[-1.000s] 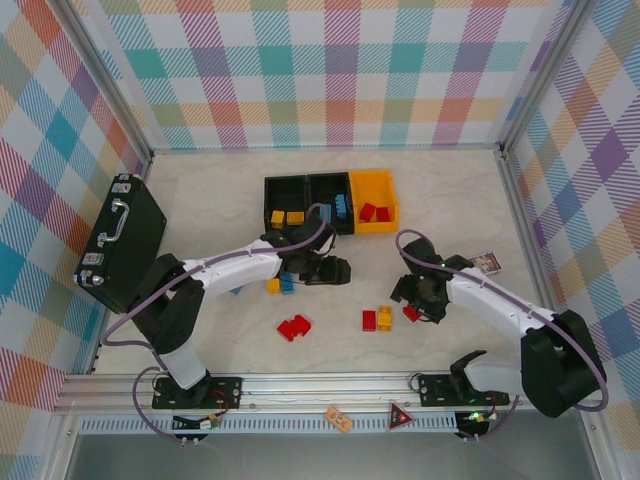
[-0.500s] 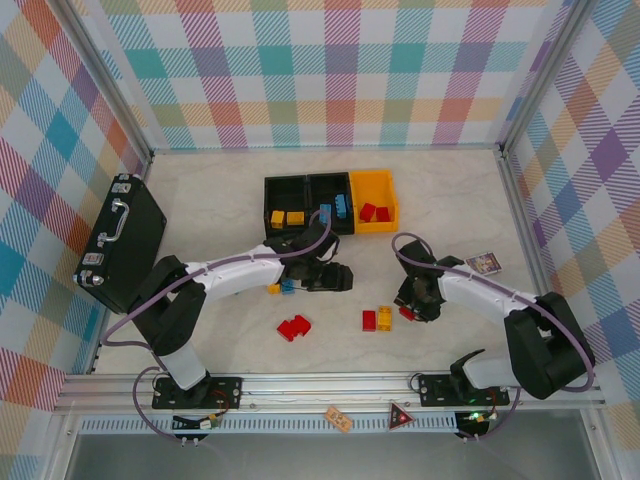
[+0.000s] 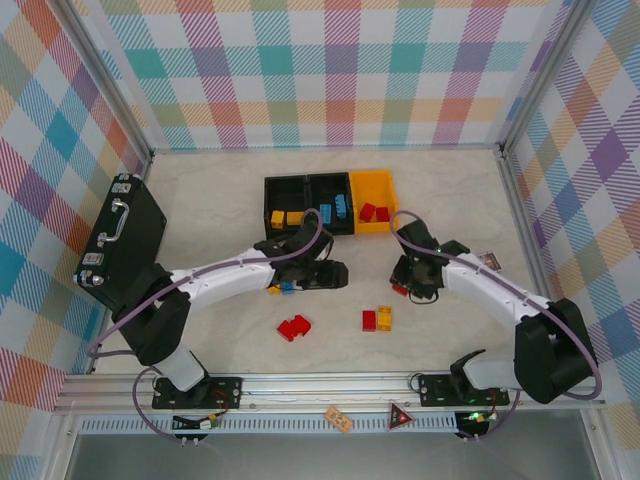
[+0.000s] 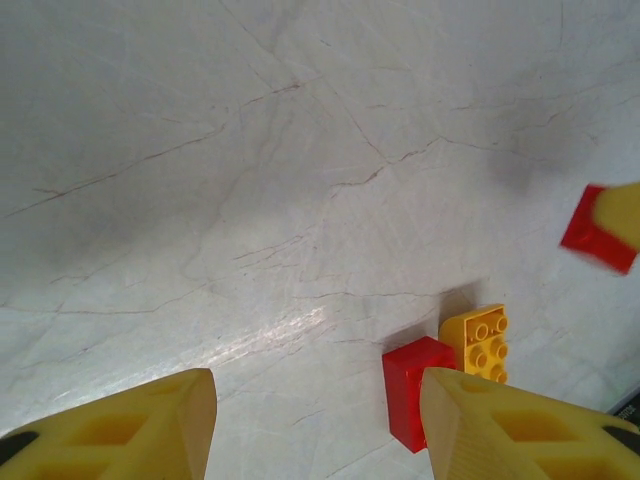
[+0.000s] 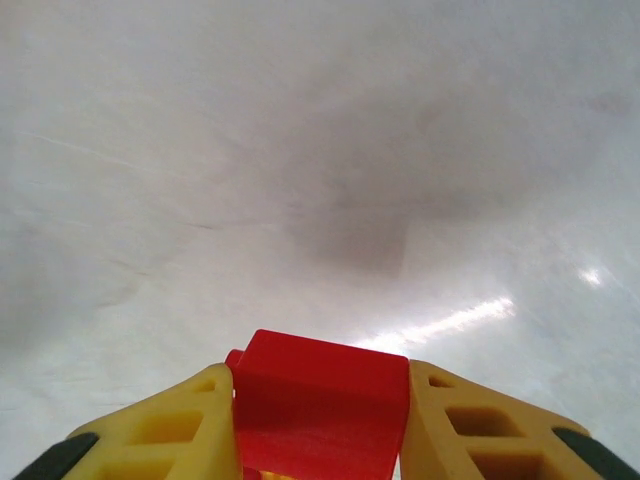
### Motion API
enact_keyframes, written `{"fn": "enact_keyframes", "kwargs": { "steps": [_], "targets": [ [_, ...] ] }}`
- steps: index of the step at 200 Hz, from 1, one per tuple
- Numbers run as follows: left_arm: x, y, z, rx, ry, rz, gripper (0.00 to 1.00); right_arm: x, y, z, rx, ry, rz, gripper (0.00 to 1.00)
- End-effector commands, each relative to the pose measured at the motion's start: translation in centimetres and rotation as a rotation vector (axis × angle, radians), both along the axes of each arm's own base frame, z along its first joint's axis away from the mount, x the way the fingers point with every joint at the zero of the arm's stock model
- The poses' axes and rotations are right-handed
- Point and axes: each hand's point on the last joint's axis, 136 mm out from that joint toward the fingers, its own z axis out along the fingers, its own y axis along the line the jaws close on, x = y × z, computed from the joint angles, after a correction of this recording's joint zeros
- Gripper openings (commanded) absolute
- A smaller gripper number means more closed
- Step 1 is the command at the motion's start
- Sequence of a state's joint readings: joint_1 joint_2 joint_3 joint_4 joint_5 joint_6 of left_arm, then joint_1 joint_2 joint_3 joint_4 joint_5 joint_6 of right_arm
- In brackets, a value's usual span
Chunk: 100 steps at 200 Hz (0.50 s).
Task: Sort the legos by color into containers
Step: Place the lego in the container.
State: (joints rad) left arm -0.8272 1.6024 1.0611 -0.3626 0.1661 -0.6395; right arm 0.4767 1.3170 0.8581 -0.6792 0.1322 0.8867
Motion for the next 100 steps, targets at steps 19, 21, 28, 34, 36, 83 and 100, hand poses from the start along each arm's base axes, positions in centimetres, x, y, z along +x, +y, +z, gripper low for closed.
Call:
{"fn": "enact_keyframes", "kwargs": {
  "steps": [19, 21, 28, 34, 36, 83, 100],
  "targets": [
    [-0.5, 1.6, 0.8, 0.024, -0.040, 0.053, 0.56, 4.9, 0.8, 3.4, -0.025, -0.090, 0.072, 0.36],
    [-0.5, 1.7, 0.9, 0.023, -0.042, 0.056, 0.56, 5.2, 0.9, 3.6, -0.026, -0.094, 0.075, 0.36],
    [-0.4, 2.1, 0.9, 0.031, -0.048, 0.067, 0.56, 6.1, 1.1, 4.0, -0.028, -0.101, 0.081, 0.36],
    [-0.5, 2.3, 1.0, 0.036, -0.052, 0.073, 0.56, 7.0, 1.3, 4.3, -0.026, -0.108, 0.086, 0.36],
    [-0.5, 2.4, 1.0, 0.037, -0.052, 0.075, 0.56, 7.3, 1.4, 4.4, -0.024, -0.112, 0.088, 0.36],
    [-0.5, 3.7, 1.9, 0.044, -0.088, 0.113, 0.57, 14.1, 2.7, 5.3, -0.025, -0.128, 0.095, 0.37],
    [-0.7, 4.1, 2.0, 0.051, -0.093, 0.119, 0.57, 16.5, 2.9, 5.3, -0.035, -0.127, 0.093, 0.37]
  ]
}}
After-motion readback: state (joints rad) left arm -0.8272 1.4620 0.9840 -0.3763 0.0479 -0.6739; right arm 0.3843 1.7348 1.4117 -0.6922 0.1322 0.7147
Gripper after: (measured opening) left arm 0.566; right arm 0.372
